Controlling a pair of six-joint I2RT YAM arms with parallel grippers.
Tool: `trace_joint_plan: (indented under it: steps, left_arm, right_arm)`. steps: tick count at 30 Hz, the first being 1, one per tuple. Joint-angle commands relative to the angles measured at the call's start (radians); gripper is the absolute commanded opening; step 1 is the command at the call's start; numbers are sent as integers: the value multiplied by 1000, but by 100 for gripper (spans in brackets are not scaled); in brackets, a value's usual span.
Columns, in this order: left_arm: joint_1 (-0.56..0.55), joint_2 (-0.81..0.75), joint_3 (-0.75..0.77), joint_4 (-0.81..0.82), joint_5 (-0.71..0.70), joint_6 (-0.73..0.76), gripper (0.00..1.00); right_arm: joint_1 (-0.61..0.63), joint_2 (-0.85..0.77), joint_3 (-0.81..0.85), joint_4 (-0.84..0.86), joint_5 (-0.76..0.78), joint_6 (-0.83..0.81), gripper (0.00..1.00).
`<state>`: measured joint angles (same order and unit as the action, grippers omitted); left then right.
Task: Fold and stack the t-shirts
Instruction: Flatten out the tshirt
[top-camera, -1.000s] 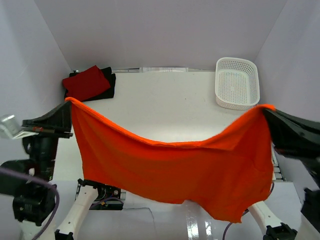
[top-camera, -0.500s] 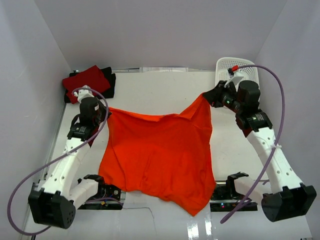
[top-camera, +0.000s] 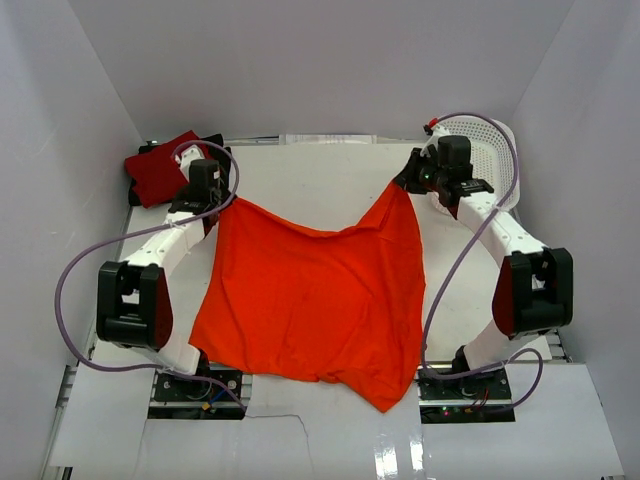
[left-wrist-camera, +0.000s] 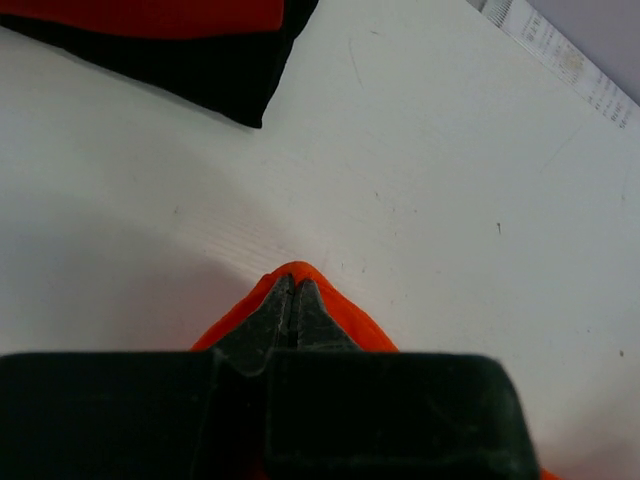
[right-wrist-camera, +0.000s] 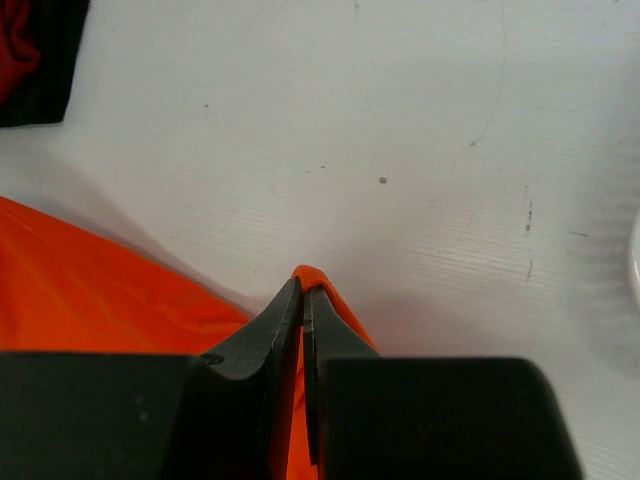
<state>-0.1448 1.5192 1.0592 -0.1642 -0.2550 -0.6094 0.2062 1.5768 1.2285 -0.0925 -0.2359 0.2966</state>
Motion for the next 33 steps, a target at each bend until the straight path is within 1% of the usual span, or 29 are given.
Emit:
trace_joint_plan:
  steps: [1, 2, 5, 6, 9, 14, 19, 23, 27, 32, 33]
  left_arm:
    - [17, 44, 83, 77, -32, 49, 0]
    - [30, 83, 116, 80, -32, 57, 0]
    - [59, 134, 169, 80, -17, 79, 0]
    - [66, 162, 179, 83, 2, 83, 0]
    - [91, 197, 202, 89, 29, 100, 0]
    - [99, 211, 203, 135, 71, 137, 0]
    - [100, 202, 212, 156, 88, 149, 0]
    - [105, 243, 248, 154, 91, 157, 0]
    - [108, 286, 269, 153, 95, 149, 0]
    - [109, 291, 248, 157, 103, 143, 0]
    - [111, 288, 243, 178, 103, 142, 0]
  right_arm:
    - [-19, 67, 103, 71, 21, -30, 8]
    - [-25, 89, 121, 66, 17, -28, 8]
    - [-39, 172, 198, 37, 15, -31, 8]
    - [-45, 214, 245, 22, 6, -34, 8]
    - [-50, 265, 287, -9, 6, -47, 8]
    - [-50, 308, 367, -29, -2, -53, 8]
    - [-50, 302, 390, -10, 0, -60, 8]
    - [-51, 386, 509, -87, 15, -77, 8]
    - [-53, 462, 577, -119, 18, -82, 8]
    - [-56, 485, 589, -128, 29, -68, 8]
    - [-56, 486, 588, -125, 30, -67, 8]
